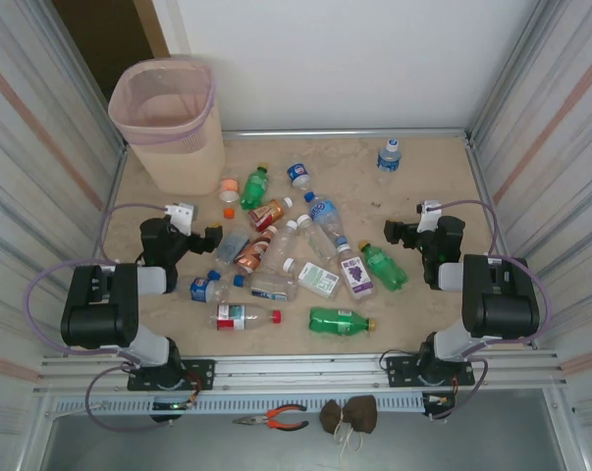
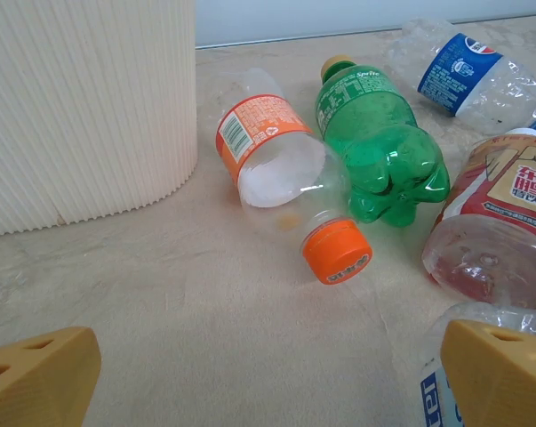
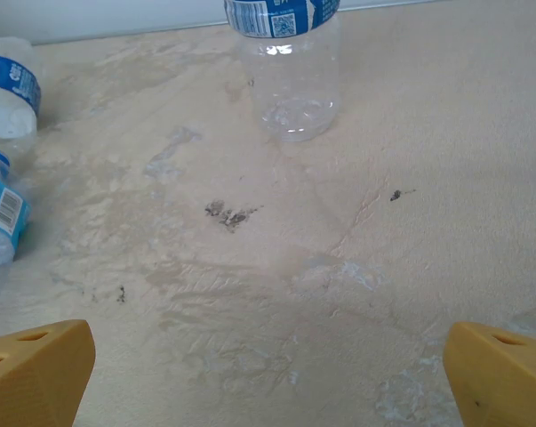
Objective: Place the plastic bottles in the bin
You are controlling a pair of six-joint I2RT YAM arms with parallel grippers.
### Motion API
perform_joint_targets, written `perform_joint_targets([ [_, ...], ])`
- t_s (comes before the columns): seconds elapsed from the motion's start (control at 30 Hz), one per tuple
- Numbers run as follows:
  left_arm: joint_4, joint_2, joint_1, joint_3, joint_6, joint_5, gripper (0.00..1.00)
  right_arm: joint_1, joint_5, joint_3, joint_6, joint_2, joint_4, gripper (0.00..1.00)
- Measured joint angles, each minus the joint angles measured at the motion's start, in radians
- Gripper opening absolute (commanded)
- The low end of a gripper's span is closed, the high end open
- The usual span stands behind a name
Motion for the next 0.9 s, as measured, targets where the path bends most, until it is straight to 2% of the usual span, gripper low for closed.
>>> perform_joint_targets([
  [0.9, 0.000, 0.000, 0.000, 0.000, 0.000, 0.007, 0.99, -0.011, -0.013, 0.000, 0.000, 0.000, 0.008, 0.99],
])
